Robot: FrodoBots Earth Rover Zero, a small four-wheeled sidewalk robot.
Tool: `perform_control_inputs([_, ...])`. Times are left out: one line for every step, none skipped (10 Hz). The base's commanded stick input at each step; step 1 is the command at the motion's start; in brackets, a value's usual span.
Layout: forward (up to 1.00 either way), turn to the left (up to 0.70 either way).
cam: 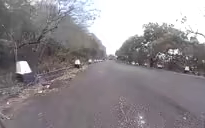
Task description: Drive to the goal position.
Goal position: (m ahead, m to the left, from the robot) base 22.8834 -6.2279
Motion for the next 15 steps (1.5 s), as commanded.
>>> perform_control_inputs([0.7, 0.0])
perform_control_inputs([0.7, 0.0])
perform_control_inputs([0.7, 0.0])
perform_control_inputs([0.7, 0.0])
perform_control_inputs([0.7, 0.0])
perform_control_inputs([0.7, 0.0])
perform_control_inputs([0.7, 0.0])
perform_control_inputs([0.7, 0.0])
perform_control_inputs([0.7, 0.0])
perform_control_inputs([0.7, 0.0])
perform_control_inputs([0.7, 0.0])
perform_control_inputs([0.7, 0.0])
perform_control_inputs([0.7, 0.0])
perform_control_inputs([0.7, 0.0])
perform_control_inputs([0.7, 0.0])
